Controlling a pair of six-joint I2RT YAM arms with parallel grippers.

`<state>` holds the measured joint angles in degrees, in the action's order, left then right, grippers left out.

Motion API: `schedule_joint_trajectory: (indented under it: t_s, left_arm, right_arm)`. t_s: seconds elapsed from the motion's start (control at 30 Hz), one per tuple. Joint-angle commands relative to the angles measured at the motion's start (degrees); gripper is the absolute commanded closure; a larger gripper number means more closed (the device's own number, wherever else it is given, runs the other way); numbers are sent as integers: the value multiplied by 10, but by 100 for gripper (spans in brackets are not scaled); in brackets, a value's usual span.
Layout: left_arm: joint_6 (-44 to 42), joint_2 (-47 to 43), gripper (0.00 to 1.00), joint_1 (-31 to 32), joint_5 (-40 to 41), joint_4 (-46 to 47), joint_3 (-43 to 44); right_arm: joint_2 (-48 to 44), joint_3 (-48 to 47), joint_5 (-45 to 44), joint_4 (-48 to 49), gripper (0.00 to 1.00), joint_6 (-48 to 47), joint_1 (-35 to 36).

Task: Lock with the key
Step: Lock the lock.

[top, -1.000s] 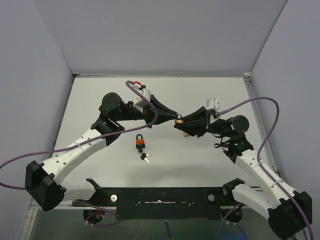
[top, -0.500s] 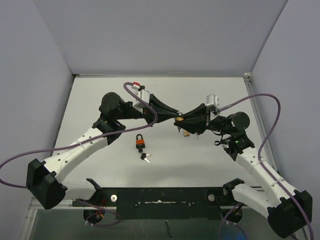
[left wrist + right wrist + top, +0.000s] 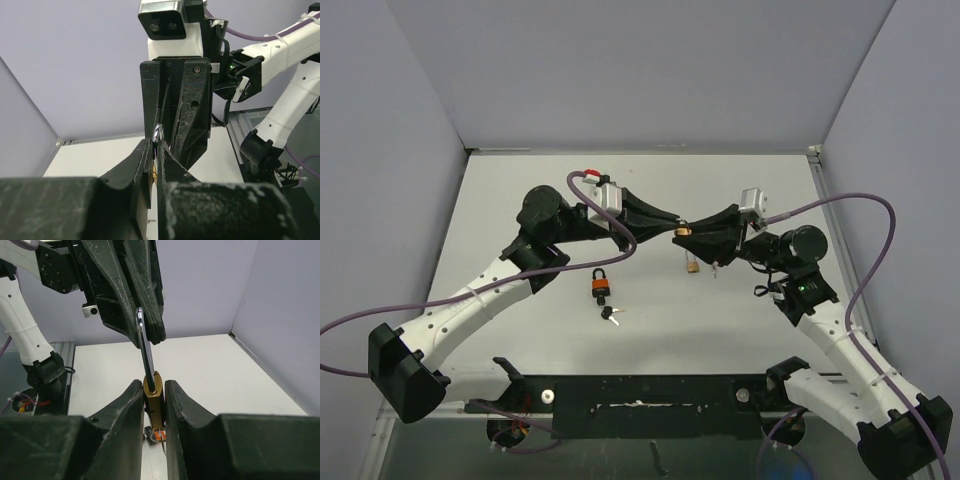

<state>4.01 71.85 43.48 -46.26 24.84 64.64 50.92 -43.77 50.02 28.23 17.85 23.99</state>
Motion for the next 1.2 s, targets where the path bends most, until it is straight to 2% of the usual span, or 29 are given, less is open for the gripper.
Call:
schedule_joint_trajectory:
  t_s: [0.0, 0.37, 0.83, 1.17]
  left_arm:
    - [4, 29, 100, 22, -72, -174, -44]
    - [16, 53, 100, 37, -76, -172, -55]
    - [14, 84, 100, 42, -53, -185, -89]
    - [24, 120, 100, 41, -75, -148, -110]
  right_arm:
    - [-45, -71, -156, 179, 100, 1, -7]
    - [-35, -78, -175, 235, 100, 8, -7]
    - [-35, -107, -197, 238, 100, -7, -8]
    - [-7, -145, -150, 281, 100, 47, -7]
